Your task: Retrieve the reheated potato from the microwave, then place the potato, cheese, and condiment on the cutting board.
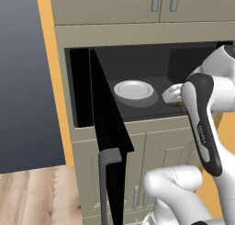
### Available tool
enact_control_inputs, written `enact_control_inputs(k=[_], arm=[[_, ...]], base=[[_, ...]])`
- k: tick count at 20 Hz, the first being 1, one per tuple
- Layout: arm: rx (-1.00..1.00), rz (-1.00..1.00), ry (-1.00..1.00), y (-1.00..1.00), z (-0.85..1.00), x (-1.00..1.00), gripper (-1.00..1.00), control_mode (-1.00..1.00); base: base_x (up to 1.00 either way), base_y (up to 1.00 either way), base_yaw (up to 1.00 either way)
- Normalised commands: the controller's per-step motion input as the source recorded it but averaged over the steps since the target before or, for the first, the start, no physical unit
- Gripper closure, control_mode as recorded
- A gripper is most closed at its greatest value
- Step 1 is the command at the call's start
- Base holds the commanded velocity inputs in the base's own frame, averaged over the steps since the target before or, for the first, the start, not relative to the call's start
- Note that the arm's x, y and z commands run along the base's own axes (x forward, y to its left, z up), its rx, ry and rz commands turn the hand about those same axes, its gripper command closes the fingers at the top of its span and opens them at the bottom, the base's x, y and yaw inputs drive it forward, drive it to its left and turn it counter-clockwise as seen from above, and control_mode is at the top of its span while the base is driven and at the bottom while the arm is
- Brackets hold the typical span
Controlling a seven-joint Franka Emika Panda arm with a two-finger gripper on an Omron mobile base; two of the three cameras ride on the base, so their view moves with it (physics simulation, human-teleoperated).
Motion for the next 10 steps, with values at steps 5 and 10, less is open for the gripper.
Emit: enact_control_inputs(k=[5,10], arm=[[0.0,-0.03,0.01,0.0,0.02,-0.13,1.0,-1.0],[0.0,-0.02,0.01,0.0,0.0,-0.09,1.0,1.0]], base=[[0.0,0.0,0.0],[-0.53,0.0,-0.04]])
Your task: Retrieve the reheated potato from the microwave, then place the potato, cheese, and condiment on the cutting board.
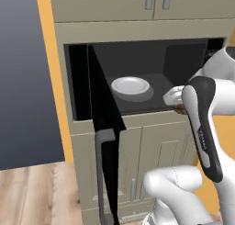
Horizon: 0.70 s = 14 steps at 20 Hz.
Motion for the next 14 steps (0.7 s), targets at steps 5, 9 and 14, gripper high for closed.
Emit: enact_control_inputs(k=[5,9,14], arm=[[0.0,0.0,0.0,0.0,0.0,0.0,1.0,1.0],[0.0,0.0,0.0,0.0,0.0,0.0,1.0,1.0],[0.0,0.0,0.0,0.0,0.0,0.0,1.0,1.0]], base=[[-1.0,0.0,-0.07],[-0.85,0.0,-0.16],[-0.28,0.0,-0.56]])
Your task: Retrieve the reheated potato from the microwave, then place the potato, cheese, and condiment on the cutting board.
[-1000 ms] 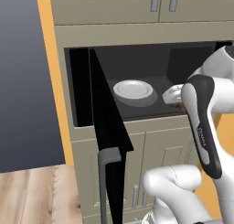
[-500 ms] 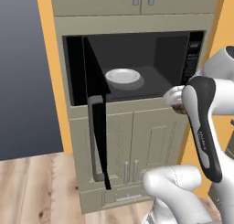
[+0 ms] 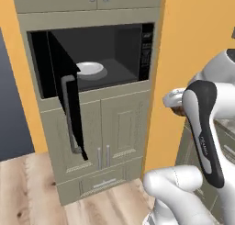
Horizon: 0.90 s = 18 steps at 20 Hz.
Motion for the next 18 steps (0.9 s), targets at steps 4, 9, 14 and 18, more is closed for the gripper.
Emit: enact_control_inputs(k=[4,9,14,18], arm=[[0.0,0.0,0.0,0.0,0.0,0.0,1.0,1.0],[0.0,0.0,0.0,0.0,0.0,0.0,1.0,1.0],[0.0,0.0,0.0,0.0,0.0,0.0,1.0,1.0],[0.0,0.0,0.0,0.0,0.0,0.0,1.0,1.0]], base=[[-0.08,-0.01,-0.82],[-0.11,-0.09,-0.89],[-0.14,-0.09,-0.88],[-0.11,-0.21,-0.86]])
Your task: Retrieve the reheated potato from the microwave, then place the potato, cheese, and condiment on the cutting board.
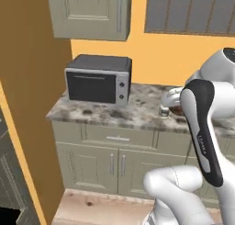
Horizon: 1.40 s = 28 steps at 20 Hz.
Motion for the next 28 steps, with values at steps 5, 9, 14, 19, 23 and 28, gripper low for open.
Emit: enact_control_inputs(k=[5,9,14,19,23,28], arm=[[0.0,0.0,0.0,0.0,0.0,0.0,1.0,1.0],[0.0,0.0,0.0,0.0,0.0,0.0,1.0,1.0],[0.0,0.0,0.0,0.0,0.0,0.0,1.0,1.0],[0.0,0.0,0.0,0.0,0.0,0.0,1.0,1.0],[0.0,0.0,0.0,0.0,0.0,0.0,1.0,1.0],[0.0,0.0,0.0,0.0,0.0,0.0,1.0,1.0]], base=[[-0.01,-0.42,-0.7],[0.43,-0.45,-0.31],[0.76,-0.24,-0.16],[0.75,-0.25,-0.13],[0.69,-0.42,-0.15],[0.63,-0.4,-0.13]])
